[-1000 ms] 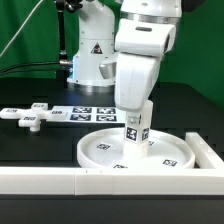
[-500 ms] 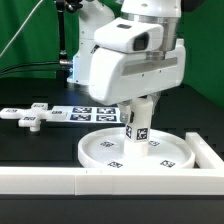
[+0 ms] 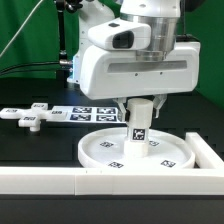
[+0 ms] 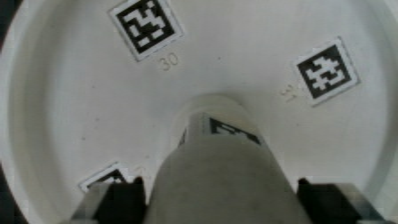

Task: Assemble round table

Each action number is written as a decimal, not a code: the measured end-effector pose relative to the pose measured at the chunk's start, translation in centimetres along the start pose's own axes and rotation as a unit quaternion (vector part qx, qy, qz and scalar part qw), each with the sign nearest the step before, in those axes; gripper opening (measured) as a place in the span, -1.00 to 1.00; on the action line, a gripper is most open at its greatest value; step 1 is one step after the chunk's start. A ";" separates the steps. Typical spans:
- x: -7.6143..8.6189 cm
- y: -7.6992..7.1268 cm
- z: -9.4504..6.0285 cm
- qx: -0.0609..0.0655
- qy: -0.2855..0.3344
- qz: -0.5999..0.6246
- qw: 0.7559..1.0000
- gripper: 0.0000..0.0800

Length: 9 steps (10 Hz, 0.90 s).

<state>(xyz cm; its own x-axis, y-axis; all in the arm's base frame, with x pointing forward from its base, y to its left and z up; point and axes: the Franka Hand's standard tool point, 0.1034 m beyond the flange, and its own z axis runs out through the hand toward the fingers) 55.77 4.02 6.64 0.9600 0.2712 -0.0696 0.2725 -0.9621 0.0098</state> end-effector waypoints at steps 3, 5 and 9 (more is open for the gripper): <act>-0.1 -0.1 0.1 0.008 0.002 0.133 0.991 0.02; -0.1 -0.1 0.1 0.017 0.004 0.238 0.971 0.02; 0.0 -0.3 0.1 0.036 -0.003 0.424 0.905 0.02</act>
Offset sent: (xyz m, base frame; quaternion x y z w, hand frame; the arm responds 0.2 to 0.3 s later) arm -0.0159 -0.0015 -0.0033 0.0092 -0.0138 0.2883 0.9574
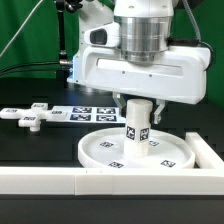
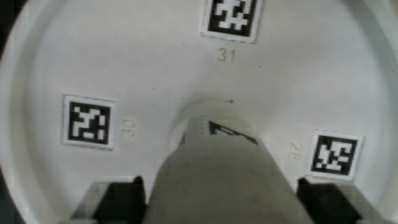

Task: Assemble round table

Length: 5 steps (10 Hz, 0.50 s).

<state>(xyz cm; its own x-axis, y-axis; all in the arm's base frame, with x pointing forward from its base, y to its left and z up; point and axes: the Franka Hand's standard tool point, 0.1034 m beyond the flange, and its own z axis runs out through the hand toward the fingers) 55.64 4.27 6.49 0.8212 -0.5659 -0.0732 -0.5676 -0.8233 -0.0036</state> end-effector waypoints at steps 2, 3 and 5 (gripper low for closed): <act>0.0 -0.2 -0.1 0.001 0.001 0.091 0.996 0.02; 0.0 -0.2 -0.1 0.004 -0.001 0.118 0.993 0.02; 0.1 -0.3 -0.1 0.010 -0.003 0.187 0.982 0.02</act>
Offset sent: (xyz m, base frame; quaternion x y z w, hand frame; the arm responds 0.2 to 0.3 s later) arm -0.0042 -0.0037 0.0018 -0.0228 -0.0186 0.2527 0.9671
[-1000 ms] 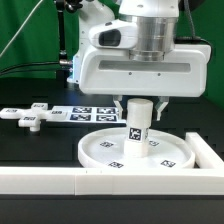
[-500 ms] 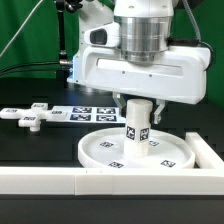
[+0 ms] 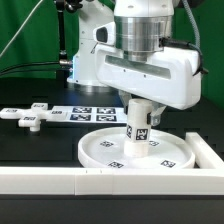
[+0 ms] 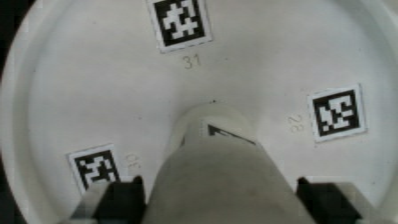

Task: Assemble round table

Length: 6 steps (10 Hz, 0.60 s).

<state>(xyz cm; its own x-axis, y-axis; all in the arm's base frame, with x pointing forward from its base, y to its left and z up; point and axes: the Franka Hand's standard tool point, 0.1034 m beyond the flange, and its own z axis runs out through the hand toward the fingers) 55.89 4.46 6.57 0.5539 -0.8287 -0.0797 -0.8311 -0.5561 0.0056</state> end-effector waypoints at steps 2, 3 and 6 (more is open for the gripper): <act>0.0 0.0 0.0 0.002 -0.002 0.005 1.000 0.05; 0.0 0.0 0.1 0.001 -0.002 -0.024 1.000 0.05; 0.2 -0.4 -0.1 0.002 -0.002 -0.138 0.990 0.59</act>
Offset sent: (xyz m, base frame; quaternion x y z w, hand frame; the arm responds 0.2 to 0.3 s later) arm 0.0107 -0.0104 -0.0012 -0.0235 0.0167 -0.1218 0.9921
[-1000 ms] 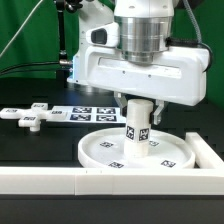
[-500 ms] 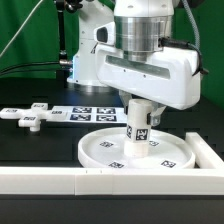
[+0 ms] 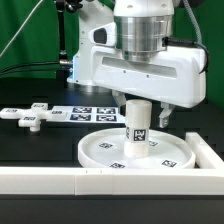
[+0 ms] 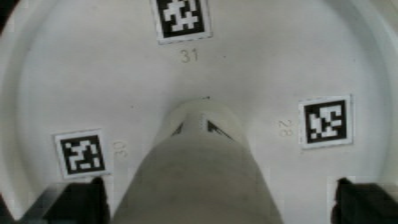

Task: Assemble round table

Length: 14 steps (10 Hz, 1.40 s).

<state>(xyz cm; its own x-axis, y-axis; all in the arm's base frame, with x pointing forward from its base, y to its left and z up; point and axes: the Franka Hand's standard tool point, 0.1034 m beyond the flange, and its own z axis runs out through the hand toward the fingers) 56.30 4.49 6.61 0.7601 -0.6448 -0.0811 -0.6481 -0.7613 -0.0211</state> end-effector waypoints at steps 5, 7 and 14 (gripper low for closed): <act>0.4 0.0 -0.3 -0.001 0.000 -0.237 0.972 0.62; 0.3 -0.4 -0.4 -0.004 0.003 -0.333 0.943 0.62; 1.1 -0.4 -0.7 -0.018 0.009 -0.566 0.824 0.62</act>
Offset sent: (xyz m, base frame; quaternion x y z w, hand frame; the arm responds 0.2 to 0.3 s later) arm 0.0164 -0.0119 0.0072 -0.0537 0.0136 -0.2724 0.9606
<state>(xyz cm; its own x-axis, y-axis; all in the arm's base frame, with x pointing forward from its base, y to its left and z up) 57.43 3.97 7.20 0.8773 0.4798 -0.0142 0.4788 -0.8768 -0.0436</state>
